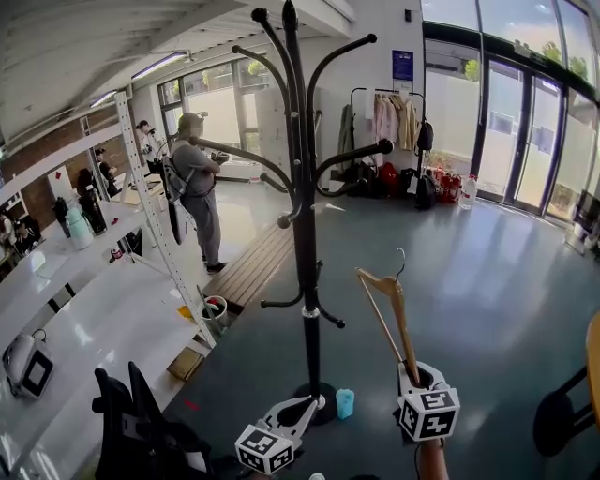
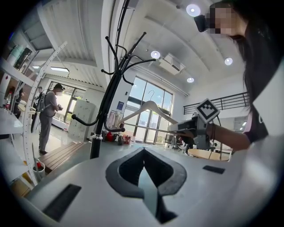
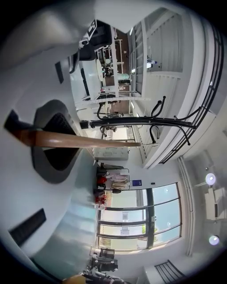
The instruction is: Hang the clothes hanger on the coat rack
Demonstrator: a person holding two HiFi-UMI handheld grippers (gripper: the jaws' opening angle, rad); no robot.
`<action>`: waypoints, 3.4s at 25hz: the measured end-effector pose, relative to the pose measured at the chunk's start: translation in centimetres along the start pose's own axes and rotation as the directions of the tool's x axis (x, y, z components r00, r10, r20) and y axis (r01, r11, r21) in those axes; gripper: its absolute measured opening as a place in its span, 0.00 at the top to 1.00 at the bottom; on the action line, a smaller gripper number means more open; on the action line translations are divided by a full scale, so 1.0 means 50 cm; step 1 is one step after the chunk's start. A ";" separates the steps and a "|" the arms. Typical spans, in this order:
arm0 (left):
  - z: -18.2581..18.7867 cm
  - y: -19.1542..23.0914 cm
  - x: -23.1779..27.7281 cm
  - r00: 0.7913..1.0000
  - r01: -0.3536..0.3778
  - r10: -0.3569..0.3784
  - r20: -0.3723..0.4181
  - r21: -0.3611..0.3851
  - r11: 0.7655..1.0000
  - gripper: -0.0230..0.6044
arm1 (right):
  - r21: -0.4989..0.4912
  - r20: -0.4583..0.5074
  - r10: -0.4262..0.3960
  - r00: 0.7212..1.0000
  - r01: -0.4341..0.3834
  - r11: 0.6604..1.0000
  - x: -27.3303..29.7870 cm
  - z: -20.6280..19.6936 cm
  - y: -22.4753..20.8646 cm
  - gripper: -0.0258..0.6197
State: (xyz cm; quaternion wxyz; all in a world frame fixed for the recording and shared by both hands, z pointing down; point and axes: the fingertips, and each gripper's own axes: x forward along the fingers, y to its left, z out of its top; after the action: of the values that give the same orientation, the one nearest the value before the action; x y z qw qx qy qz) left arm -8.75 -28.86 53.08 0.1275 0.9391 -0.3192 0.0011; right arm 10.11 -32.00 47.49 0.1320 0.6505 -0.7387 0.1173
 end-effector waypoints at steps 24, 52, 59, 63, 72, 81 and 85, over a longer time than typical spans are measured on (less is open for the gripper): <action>0.055 0.055 0.117 0.993 -0.109 0.110 0.044 -0.013 0.994 0.96 | -0.148 0.079 0.183 0.980 -0.171 0.974 0.196 0.226 0.013 0.92; 0.042 0.097 0.102 0.974 -0.221 0.223 0.031 -0.046 0.974 0.96 | -0.056 0.103 0.288 0.952 -0.284 0.957 0.286 0.184 0.066 0.82; 0.026 0.074 0.099 0.982 -0.186 0.187 0.010 -0.050 0.981 0.96 | -0.012 0.072 0.269 0.960 -0.269 0.963 0.241 0.116 0.053 0.81; 0.016 0.052 0.096 0.988 -0.151 0.151 -0.005 -0.046 0.987 0.96 | 0.022 0.041 0.267 0.963 -0.269 0.963 0.208 0.067 0.054 0.81; -0.022 -0.002 0.060 0.997 -0.059 0.057 -0.055 -0.040 0.997 0.96 | 0.088 -0.043 0.279 0.959 -0.274 0.958 0.121 -0.066 0.104 0.81; -0.051 -0.034 -0.004 0.997 0.002 -0.003 -0.081 -0.017 1.000 0.96 | 0.128 -0.056 0.293 0.955 -0.284 0.950 0.031 -0.150 0.194 0.81; -0.060 -0.054 -0.018 0.997 0.018 -0.018 -0.080 -0.012 1.000 0.96 | 0.130 -0.060 0.291 0.955 -0.281 0.951 0.006 -0.172 0.205 0.81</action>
State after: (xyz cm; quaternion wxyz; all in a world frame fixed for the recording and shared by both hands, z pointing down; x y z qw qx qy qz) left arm -7.61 -25.57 55.25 0.1454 0.9404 -0.3053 0.0359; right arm 0.29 -28.05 55.63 0.1032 0.5383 -0.8110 0.2046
